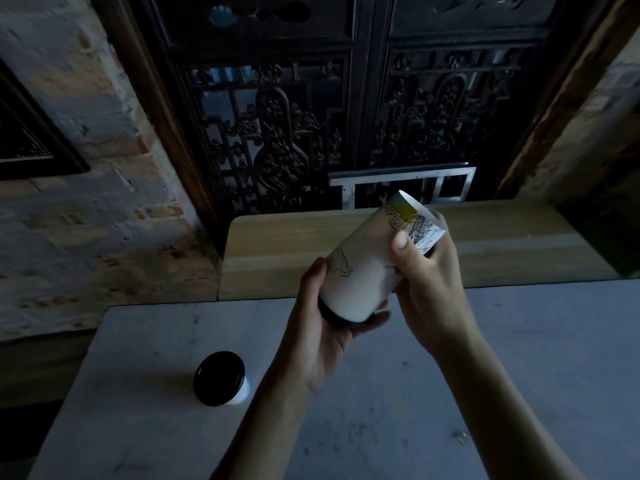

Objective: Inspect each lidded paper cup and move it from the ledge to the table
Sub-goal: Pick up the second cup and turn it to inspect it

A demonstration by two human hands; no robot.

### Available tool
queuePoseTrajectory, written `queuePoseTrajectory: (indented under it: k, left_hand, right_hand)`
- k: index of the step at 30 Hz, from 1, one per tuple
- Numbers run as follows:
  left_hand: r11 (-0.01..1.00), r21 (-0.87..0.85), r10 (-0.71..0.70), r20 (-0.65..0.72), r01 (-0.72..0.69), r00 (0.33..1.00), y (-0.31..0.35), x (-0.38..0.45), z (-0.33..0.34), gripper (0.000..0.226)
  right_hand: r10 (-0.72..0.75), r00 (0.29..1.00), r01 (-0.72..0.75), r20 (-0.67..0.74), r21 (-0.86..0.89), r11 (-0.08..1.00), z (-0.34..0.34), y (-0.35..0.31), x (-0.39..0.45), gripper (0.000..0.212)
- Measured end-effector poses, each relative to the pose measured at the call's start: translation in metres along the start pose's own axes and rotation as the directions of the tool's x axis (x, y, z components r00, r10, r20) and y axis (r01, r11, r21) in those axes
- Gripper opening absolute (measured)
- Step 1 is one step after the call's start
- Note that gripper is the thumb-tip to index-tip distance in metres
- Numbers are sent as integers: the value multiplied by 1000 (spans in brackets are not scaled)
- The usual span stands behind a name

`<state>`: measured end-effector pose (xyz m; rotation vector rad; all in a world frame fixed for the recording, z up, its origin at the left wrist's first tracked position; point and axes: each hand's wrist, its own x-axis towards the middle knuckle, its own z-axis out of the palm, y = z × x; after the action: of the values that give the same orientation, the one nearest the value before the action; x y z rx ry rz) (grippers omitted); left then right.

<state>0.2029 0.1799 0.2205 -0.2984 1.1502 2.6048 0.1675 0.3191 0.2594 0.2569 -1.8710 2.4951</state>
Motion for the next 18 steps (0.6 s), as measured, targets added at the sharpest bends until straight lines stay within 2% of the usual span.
queuePoseTrajectory:
  k: [3,7,8,11,14,18]
  left_hand:
    - [1000,-16,-26,11,27,1000,1,0,-2,54]
    - [990,-72,-115,48,118,992,3,-1,-6,67]
    - [991,-66,-117,56,120,992,2,-1,-7,68]
    - [999,19,-29,45,28,999,-2,-2,-6,65]
    - [994,50,100,-20,-99,995,-7,-2,-5,71]
    - [996,2,91,-90,-91,992,-11,-2,-8,59]
  right_hand:
    - [22,999,-24,34,57,998,-3,-3,-1,88]
    - [45,992,-67,120,184,981,-5,-9,-2,97]
    - [45,993,-65,111,180,982,-5,-9,-2,95]
    - [42,999,-41,-2,153,987,-5,0,-2,62]
    - [61,994,-46,-87,171,984,0,4,-6,63]
    - [85,991,-81,-106,49,996,4,10,-14,72]
